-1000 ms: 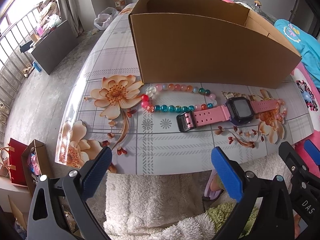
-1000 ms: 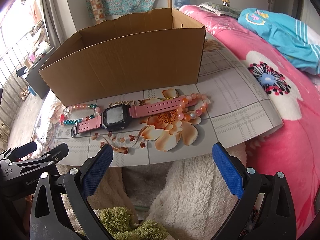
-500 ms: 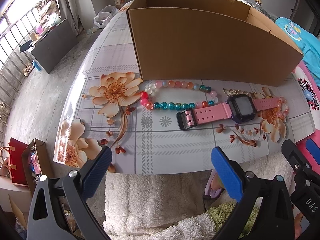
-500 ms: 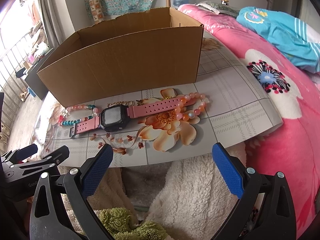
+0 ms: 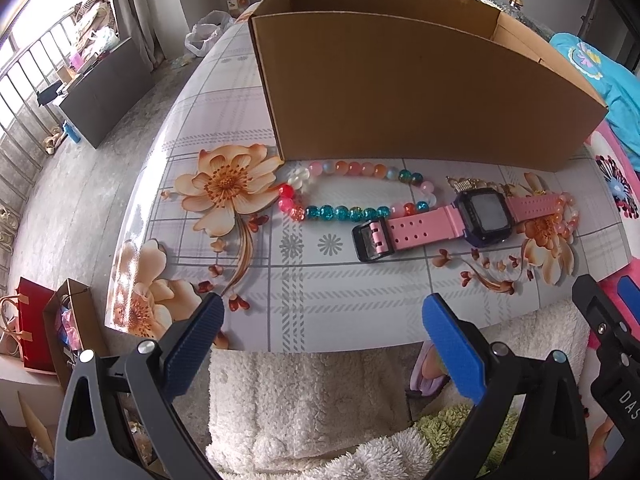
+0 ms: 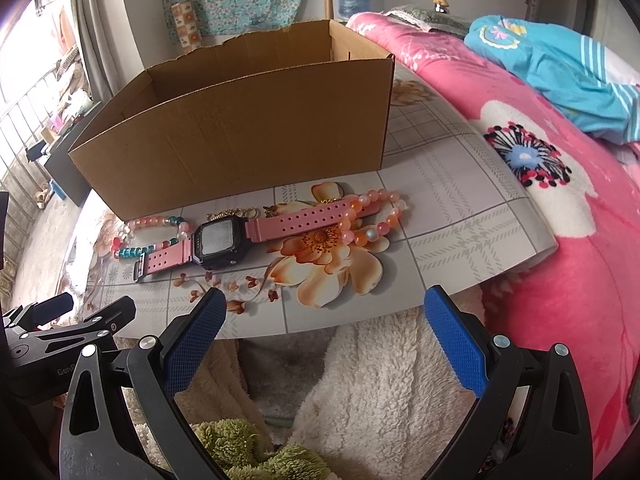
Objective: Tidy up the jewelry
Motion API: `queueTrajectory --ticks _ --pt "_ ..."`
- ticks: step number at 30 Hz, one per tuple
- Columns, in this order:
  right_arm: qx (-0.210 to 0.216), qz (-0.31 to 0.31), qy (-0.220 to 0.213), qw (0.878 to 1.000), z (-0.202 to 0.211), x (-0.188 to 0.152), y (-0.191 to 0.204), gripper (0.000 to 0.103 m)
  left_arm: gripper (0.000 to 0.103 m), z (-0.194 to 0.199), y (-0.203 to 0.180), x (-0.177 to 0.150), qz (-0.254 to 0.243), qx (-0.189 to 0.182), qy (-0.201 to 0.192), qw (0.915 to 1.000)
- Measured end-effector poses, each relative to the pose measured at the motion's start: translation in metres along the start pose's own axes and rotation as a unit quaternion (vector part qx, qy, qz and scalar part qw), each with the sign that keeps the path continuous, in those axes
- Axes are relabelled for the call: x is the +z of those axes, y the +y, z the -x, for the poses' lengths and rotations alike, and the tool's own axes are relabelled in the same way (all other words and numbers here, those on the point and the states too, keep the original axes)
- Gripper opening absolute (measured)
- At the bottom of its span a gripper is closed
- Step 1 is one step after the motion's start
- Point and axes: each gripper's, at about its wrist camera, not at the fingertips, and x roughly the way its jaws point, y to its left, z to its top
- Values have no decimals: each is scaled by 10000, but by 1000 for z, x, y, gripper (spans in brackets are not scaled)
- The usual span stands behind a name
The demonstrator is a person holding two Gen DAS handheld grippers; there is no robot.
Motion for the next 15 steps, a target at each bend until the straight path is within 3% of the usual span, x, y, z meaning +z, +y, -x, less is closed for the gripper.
queueTrajectory --ticks 6,15 --pt "-75 -77 -57 9999 1 3 0 95 97 -4 0 12 -93 20 13 10000" --pt "-125 -74 -389 9991 7 13 -5 95 97 1 1 31 -248 86 -310 9992"
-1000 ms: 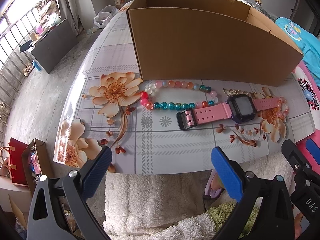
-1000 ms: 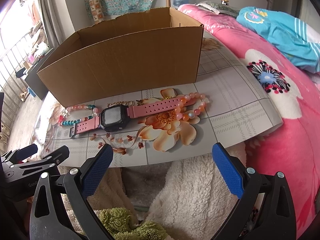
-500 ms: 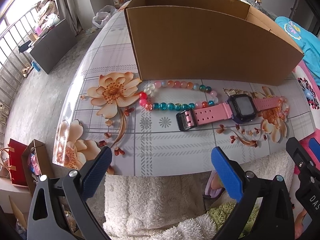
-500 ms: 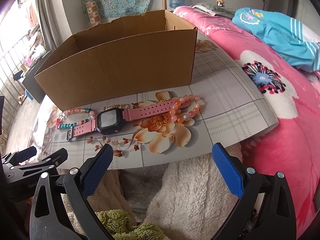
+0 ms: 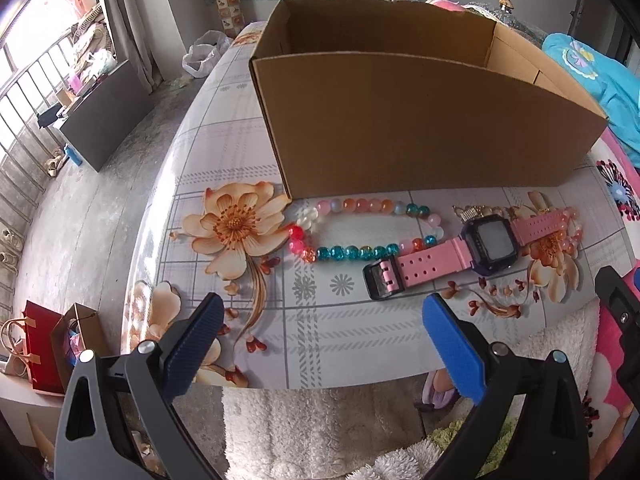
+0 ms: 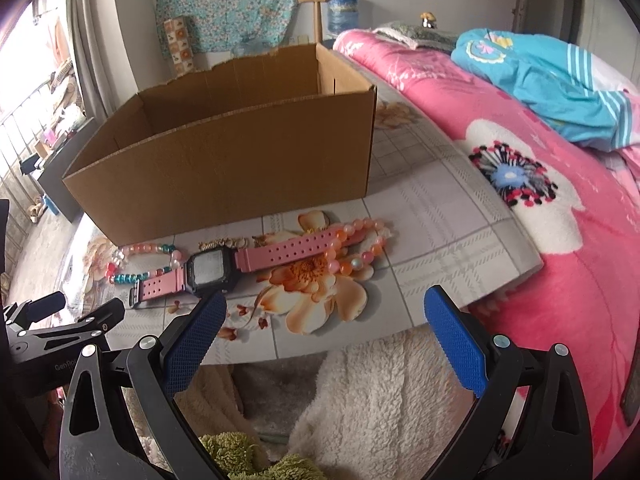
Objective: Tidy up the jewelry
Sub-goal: 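Move the left tool to the pink watch strap and close on it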
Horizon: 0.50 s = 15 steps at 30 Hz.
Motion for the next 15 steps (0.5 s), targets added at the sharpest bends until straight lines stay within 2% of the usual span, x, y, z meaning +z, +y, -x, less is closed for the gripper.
queueTrajectory --ticks 5,7,8,10,11,15 --pt "81 552 -697 9960 15 9 -2 95 97 10 8 13 -237 -506 -362 9978" --pt "443 861 -866 9915 18 13 -3 95 97 17 15 18 -327 -885 -671 9933" --pt "704 1032 -885 9882 18 15 -3 95 97 19 18 19 -338 -1057 -793 9906" --pt "919 1330 -850 9832 14 20 0 95 97 24 27 22 -257 -1452 -1008 9839" --pt "1046 1492 -811 9799 11 22 3 95 97 25 31 24 -190 -1530 -1035 9826" --pt "1674 2330 -557 9563 -1 27 27 95 97 16 47 31 200 -1809 -869 9794"
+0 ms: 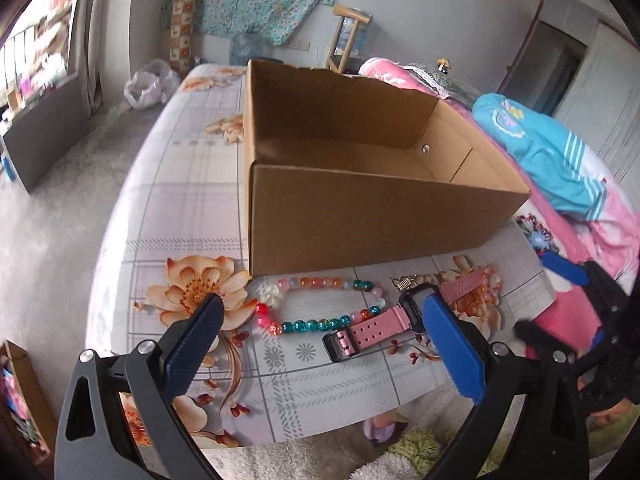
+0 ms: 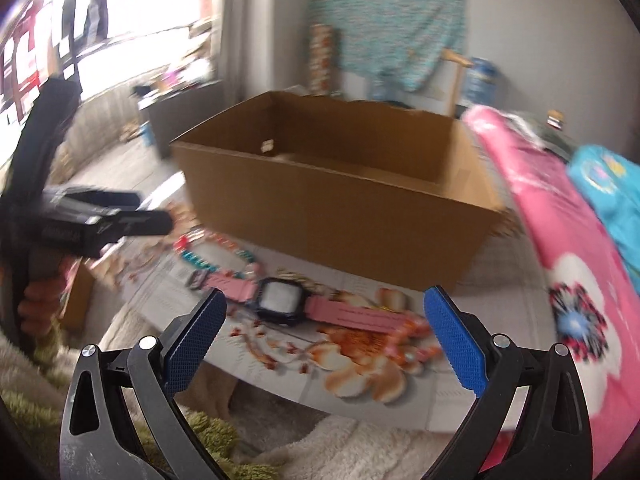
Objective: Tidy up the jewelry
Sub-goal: 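Move the left tool to the pink watch strap and close on it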
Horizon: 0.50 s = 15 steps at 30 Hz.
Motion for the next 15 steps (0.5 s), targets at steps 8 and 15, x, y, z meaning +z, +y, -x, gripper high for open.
queueTrajectory --ticks 8,15 --pt "1033 1227 926 9827 -61 11 26 60 97 1 -1 -25 -541 513 -180 9971" --pt "1211 1916 1515 9621 -85 12 29 56 92 -5 -21 -55 -1371 522 -127 9891"
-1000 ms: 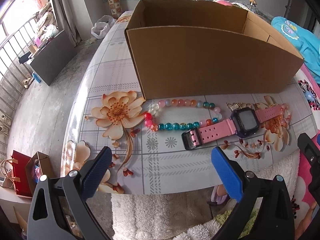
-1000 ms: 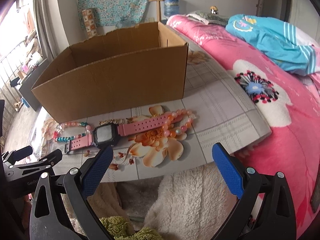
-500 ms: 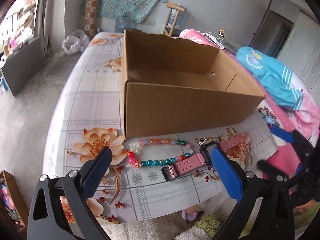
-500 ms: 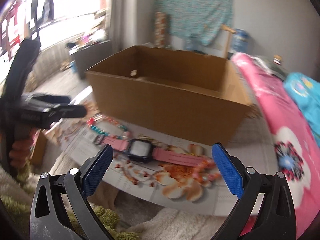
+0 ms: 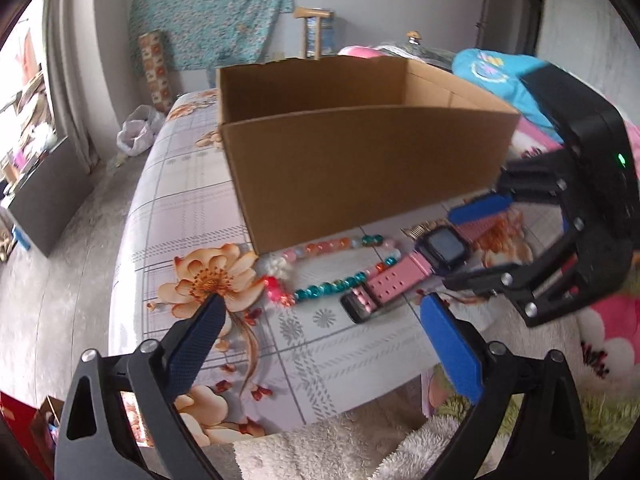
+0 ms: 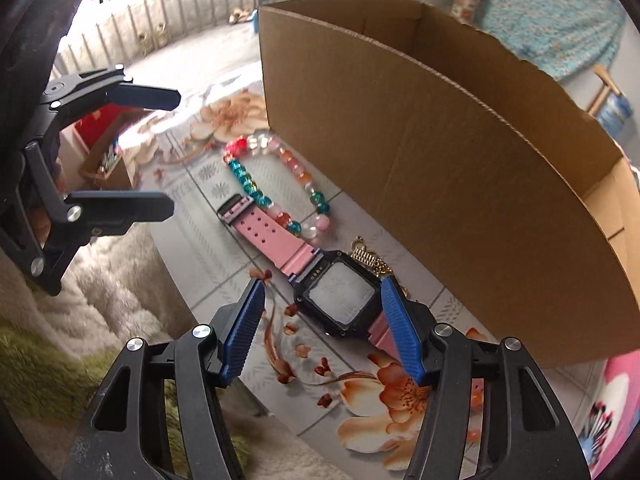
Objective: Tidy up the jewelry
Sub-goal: 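Move the left tool to the pink watch strap and close on it, then lift the pink watch with the left tool and carry it into the box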
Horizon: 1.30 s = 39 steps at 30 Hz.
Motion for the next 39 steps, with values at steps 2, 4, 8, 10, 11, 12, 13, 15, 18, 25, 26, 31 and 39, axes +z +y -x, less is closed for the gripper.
queueTrajectory --ticks 2,4,8,10,11,12,13,15,18,25,26,31,39 --pt "18 119 155 9998 -5 2 0 56 84 -3 -6 -5 -24 -131 39 9999" --pt "-25 255 287 9993 -9 3 0 57 76 -7 -7 -5 12 -278 65 9996" --pt "-106 429 452 9980 -21 11 3 59 56 -17 -12 -4 -22 -479 97 9988" --pt "28 400 485 9980 -22 11 -5 56 49 -18 -16 -2 -59 -602 102 9981" --pt "98 359 501 9980 -22 11 -8 51 44 -19 -19 -2 -79 -659 104 9977" --pt "196 298 513 9980 -22 12 -11 51 43 -20 -21 -2 -107 -725 110 9973" --pt "237 278 532 9979 -24 15 -15 51 42 -19 -23 -2 -144 -777 105 9968" --pt "393 246 566 9973 -24 18 -18 51 42 -21 -31 -1 -285 -841 87 9960" --pt "778 14 581 9953 -24 21 -27 51 42 -21 -41 1 -596 -834 52 9947" --pt "1278 -84 613 9899 -14 37 -60 50 42 -36 -68 3 -1403 -380 107 9893" --pt "1341 -79 621 9890 -13 36 -60 50 42 -40 -71 2 -1467 -329 108 9886" --pt "1450 20 590 9877 -10 36 -54 51 19 -52 -77 0 -1644 -152 201 9861" --pt "1090 -558 86 9924 -4 19 -51 66 4 -61 -60 17 -967 -504 460 9930"
